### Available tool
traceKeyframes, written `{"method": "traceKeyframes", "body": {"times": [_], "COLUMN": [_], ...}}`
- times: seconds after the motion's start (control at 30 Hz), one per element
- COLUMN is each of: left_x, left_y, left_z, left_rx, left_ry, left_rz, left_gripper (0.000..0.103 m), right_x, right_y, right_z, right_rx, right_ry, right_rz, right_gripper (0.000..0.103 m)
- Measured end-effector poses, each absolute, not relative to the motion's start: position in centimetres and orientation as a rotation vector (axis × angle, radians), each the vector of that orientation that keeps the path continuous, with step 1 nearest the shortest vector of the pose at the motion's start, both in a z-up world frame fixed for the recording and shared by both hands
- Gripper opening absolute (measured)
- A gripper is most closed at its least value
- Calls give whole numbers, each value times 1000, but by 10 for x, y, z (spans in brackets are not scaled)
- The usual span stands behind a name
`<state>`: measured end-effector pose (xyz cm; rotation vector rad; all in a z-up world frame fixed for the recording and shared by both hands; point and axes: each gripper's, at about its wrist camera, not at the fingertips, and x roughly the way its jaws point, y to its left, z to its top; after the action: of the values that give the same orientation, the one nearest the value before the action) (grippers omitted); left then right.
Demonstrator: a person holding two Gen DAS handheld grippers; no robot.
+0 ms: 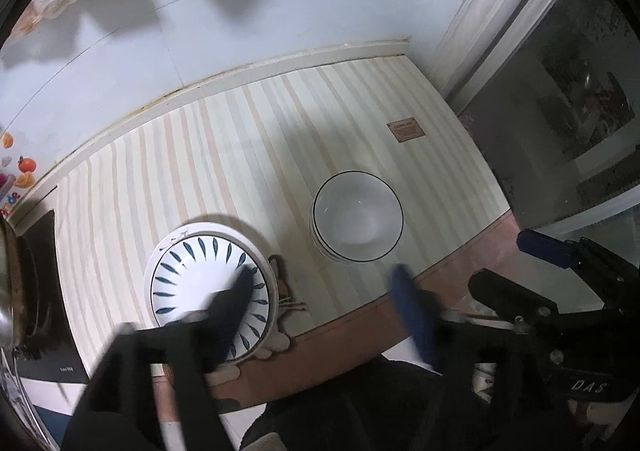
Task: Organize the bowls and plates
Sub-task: 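Grasp the bowl stack rim with the left tool while the right tool grasps it, then lift the bowl stack with both tools over the blue-striped plate stack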
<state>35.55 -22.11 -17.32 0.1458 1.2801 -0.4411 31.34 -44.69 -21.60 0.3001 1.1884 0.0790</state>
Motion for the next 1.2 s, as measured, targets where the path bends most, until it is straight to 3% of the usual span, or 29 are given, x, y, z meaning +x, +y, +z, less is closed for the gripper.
{"method": "traceKeyframes", "body": {"times": [0.1, 0.23, 0.63, 0.83, 1.2], "left_x": [352, 348, 363, 408, 464], "left_y": [-214, -206, -208, -212, -237], "left_z": [-164, -158, -178, -238, -343], "left_rx": [129, 90, 33, -43, -137], "left_ry": [1266, 1258, 1300, 1383, 1524], "left_rz": [-434, -440, -450, -408, -385], "left_gripper": [80, 90, 90, 90, 90], "right_x": [306, 299, 308, 334, 390], "right_y": [-447, -447, -460, -482, -511], "right_z": [-206, -199, -206, -255, -410], "right_rx": [297, 289, 333, 440, 710], "right_ry": [1182, 1175, 1163, 1167, 1293], "right_rz": [64, 59, 67, 93, 171], "right_gripper": [90, 92, 97, 98, 98]}}
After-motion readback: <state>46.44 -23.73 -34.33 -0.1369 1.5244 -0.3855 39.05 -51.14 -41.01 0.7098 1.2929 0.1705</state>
